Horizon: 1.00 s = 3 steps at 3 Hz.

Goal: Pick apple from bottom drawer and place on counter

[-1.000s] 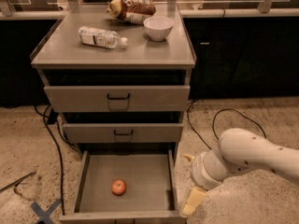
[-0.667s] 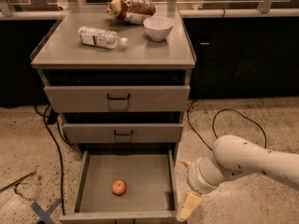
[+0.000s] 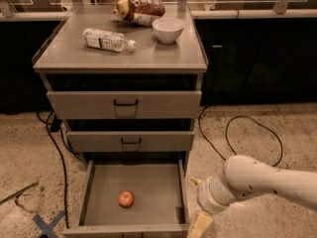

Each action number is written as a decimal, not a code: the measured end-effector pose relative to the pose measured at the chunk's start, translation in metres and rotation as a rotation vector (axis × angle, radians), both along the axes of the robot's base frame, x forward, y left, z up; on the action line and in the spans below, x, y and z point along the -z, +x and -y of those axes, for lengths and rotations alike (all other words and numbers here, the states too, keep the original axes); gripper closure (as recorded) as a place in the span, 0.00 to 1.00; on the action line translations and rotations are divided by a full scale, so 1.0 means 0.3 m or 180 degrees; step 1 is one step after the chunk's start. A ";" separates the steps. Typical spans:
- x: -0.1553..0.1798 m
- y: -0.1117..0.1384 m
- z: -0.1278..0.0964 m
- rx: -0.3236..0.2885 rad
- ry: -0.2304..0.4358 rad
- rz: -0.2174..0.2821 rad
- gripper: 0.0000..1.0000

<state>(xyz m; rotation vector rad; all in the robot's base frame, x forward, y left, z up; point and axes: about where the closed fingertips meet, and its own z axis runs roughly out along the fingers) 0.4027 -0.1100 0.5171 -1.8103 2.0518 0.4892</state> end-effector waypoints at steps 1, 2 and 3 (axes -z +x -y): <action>0.258 -0.013 -0.013 -0.0067 0.0036 -0.0015 0.00; 0.511 -0.008 -0.069 -0.0124 0.0045 0.0012 0.00; 0.748 0.006 -0.175 -0.0198 0.0117 0.0126 0.00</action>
Offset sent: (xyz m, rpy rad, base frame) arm 0.0050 0.0396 -0.2422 0.0192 -0.0292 0.0451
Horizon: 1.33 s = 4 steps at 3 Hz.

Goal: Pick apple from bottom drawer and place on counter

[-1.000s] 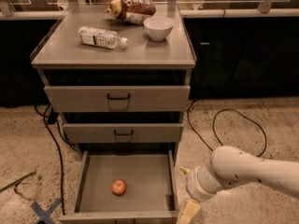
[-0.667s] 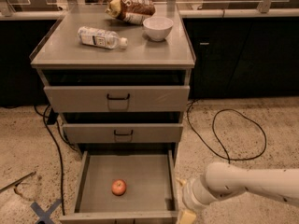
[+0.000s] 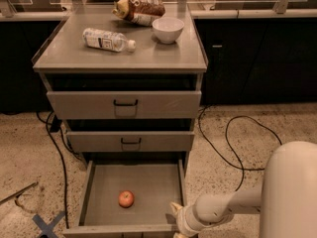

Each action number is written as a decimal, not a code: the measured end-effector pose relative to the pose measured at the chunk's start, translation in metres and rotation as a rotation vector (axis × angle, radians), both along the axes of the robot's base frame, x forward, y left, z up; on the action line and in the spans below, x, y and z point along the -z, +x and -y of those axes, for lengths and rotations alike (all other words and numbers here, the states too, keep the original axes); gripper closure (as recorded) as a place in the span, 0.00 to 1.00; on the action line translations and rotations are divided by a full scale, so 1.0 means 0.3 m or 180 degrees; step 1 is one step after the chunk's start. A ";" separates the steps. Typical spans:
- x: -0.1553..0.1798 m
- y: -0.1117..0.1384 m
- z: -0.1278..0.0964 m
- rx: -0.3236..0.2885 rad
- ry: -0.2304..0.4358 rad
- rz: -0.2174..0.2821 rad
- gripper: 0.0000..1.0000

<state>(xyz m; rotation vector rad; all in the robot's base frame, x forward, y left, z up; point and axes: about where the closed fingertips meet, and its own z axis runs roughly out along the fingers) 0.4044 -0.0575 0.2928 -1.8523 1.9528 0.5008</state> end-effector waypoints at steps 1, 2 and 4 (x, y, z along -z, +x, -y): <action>0.011 0.003 -0.001 -0.0001 0.0014 0.0014 0.00; 0.040 0.049 -0.032 -0.0071 0.0090 0.0118 0.00; 0.106 0.206 -0.183 -0.0361 0.0295 0.0464 0.00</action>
Offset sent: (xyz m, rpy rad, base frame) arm 0.0246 0.0096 -0.0161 0.0387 -0.0522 0.0261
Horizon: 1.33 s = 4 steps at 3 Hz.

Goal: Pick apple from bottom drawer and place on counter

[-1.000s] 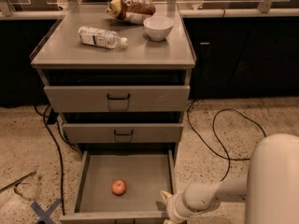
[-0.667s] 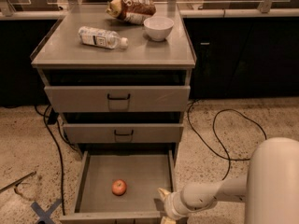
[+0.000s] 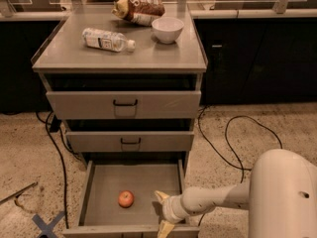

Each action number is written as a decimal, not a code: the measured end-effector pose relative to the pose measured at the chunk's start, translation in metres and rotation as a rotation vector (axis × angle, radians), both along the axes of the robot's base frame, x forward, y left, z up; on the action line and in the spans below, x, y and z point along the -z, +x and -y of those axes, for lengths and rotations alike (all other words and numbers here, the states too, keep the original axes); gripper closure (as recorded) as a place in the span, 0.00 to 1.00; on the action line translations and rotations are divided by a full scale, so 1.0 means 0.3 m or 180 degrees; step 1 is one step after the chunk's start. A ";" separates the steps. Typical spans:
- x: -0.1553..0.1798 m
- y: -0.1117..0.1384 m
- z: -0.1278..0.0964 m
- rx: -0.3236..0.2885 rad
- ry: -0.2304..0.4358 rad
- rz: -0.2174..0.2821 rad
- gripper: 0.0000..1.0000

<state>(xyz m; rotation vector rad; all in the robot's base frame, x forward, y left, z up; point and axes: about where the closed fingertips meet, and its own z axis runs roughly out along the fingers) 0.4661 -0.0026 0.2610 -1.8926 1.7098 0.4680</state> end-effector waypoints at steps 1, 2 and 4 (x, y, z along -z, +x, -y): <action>0.055 0.092 -0.110 -0.0182 0.0108 0.0080 0.00; 0.109 0.176 -0.211 -0.0326 0.0188 0.0125 0.00; 0.204 0.283 -0.398 -0.0557 0.0310 0.0107 0.00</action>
Offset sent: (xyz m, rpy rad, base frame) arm 0.0869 0.0982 -0.0503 0.0868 -0.0616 0.1537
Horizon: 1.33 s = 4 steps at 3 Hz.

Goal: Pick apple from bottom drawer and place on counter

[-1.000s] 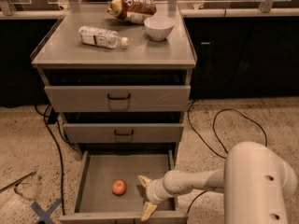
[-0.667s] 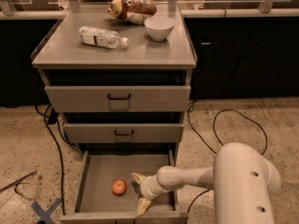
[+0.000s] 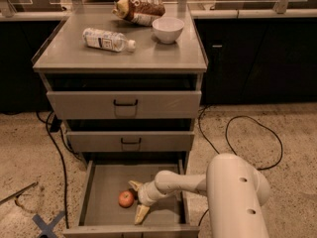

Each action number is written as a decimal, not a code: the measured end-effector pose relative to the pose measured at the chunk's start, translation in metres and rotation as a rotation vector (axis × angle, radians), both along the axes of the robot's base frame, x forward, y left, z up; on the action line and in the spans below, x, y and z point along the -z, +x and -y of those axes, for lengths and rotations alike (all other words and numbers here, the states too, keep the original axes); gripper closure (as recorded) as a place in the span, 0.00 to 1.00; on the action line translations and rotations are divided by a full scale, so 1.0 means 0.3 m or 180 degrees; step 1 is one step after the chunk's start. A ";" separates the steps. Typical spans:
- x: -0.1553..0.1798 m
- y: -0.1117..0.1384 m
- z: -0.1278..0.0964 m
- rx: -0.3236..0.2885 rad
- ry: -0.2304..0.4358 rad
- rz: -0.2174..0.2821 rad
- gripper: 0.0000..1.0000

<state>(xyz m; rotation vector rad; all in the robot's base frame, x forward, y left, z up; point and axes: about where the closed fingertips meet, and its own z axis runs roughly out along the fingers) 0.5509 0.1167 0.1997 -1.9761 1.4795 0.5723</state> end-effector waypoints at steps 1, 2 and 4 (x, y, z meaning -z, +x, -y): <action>0.000 0.000 0.000 0.0000 0.0000 0.0000 0.00; 0.043 0.021 -0.039 -0.0113 -0.0008 0.0008 0.00; 0.117 0.127 -0.102 -0.0244 0.0014 0.0104 0.00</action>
Offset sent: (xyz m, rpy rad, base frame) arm 0.0196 0.0148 -0.0186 -0.0086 -0.0151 0.0487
